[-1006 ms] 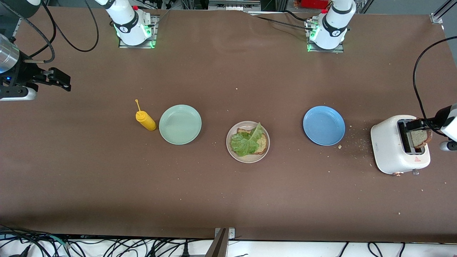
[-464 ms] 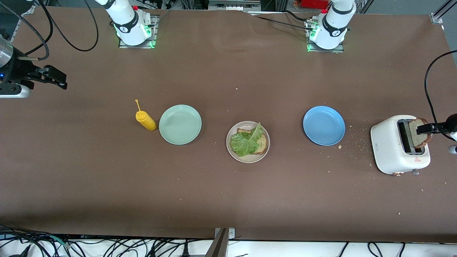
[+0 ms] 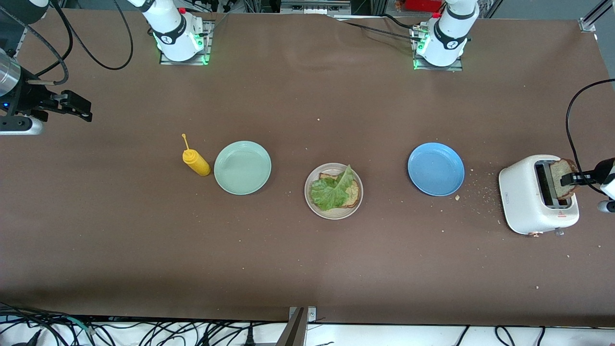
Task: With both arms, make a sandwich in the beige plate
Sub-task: 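Grasp the toaster bread slice with the left gripper and lift it out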
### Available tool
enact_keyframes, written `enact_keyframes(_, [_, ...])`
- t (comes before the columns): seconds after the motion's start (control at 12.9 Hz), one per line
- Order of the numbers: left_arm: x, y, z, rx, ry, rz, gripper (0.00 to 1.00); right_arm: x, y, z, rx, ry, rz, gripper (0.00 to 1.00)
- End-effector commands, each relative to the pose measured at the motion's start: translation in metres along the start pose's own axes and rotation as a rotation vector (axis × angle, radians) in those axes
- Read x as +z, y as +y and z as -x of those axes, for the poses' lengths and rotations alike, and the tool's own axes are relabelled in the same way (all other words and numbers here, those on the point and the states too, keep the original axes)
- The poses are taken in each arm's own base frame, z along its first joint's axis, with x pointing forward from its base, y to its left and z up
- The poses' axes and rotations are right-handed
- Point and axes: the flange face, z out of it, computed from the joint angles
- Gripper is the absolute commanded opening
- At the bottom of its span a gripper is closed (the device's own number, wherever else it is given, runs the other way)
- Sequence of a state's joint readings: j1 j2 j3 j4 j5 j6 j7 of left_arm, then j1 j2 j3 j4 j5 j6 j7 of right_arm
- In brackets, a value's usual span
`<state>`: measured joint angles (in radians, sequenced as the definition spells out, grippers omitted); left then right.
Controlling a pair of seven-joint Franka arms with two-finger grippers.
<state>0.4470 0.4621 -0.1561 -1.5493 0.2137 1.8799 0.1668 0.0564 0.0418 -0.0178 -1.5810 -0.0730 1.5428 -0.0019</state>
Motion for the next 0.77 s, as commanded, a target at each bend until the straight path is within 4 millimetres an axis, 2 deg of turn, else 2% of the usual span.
enact_keyframes(0.0, [-0.004,-0.003,0.0,0.025,0.002,-0.026,0.0,-0.001,-0.003,0.001,0.017,-0.01,-0.019,1.0])
enact_keyframes(0.15, [-0.006,-0.004,-0.001,0.024,0.006,-0.027,0.0,-0.002,-0.007,0.0,0.011,-0.007,-0.019,1.0])
enact_keyframes(0.31, [-0.018,-0.002,0.0,0.026,0.018,-0.032,0.0,-0.002,-0.009,0.0,0.008,-0.005,-0.019,1.0])
enact_keyframes(0.46, [-0.037,-0.001,0.005,0.026,0.044,-0.042,0.0,-0.002,-0.01,0.0,0.003,-0.004,-0.02,1.0])
enact_keyframes(0.7, [-0.08,-0.001,0.018,0.064,0.089,-0.066,0.0,-0.002,-0.014,0.0,-0.007,-0.004,-0.065,1.0])
